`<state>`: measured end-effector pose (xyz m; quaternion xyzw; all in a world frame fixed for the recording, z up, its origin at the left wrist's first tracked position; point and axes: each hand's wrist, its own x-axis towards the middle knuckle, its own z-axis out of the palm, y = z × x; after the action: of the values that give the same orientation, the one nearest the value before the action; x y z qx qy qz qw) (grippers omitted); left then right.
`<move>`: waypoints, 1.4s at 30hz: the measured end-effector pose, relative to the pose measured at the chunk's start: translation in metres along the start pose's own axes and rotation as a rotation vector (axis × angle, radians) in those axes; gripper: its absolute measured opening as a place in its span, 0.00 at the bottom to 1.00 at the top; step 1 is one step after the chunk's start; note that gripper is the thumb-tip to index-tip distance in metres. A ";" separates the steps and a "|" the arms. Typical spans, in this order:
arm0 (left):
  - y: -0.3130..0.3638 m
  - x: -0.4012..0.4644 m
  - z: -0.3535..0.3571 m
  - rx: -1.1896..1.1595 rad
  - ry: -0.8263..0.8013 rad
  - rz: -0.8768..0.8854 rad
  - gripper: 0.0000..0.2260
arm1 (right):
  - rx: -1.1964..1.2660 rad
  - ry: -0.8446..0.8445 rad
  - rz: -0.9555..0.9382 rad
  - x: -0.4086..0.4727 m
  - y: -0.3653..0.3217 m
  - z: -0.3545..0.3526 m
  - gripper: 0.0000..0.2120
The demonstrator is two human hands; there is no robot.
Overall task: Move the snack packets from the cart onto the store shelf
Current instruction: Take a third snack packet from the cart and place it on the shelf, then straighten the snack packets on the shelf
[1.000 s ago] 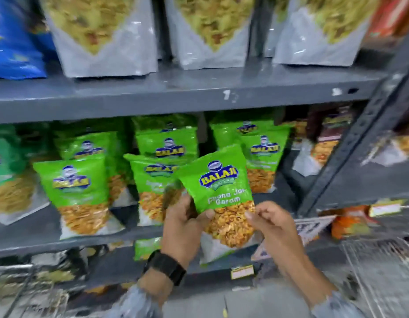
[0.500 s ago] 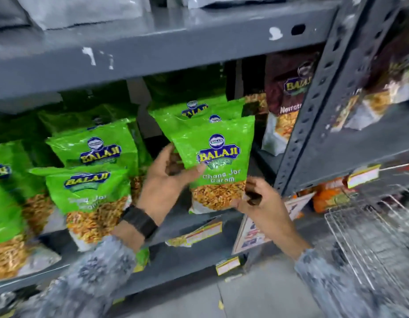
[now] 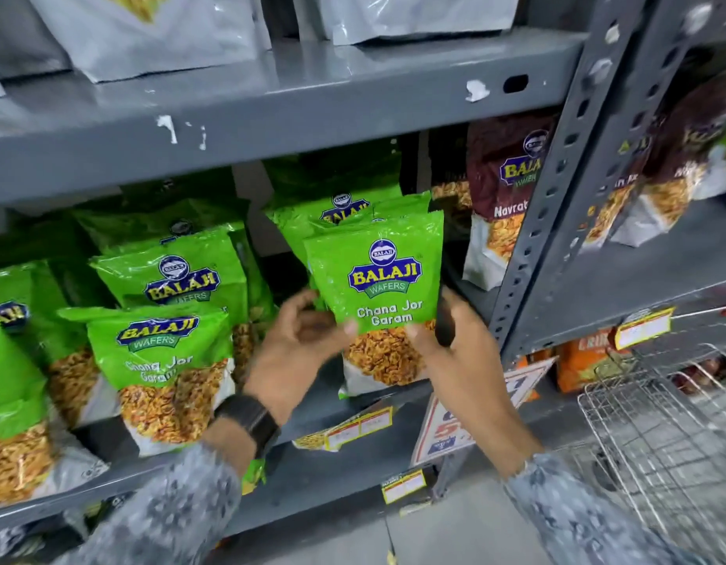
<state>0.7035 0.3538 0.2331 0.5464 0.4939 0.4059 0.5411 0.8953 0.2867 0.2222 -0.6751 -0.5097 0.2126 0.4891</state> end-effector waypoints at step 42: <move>0.067 -0.005 -0.224 0.945 0.435 0.410 0.21 | 0.155 -0.125 0.019 -0.027 -0.095 0.167 0.18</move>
<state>0.4907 0.3965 0.3194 0.7181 0.6059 0.3407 0.0329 0.7078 0.3371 0.2276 -0.6255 -0.5147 0.2979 0.5050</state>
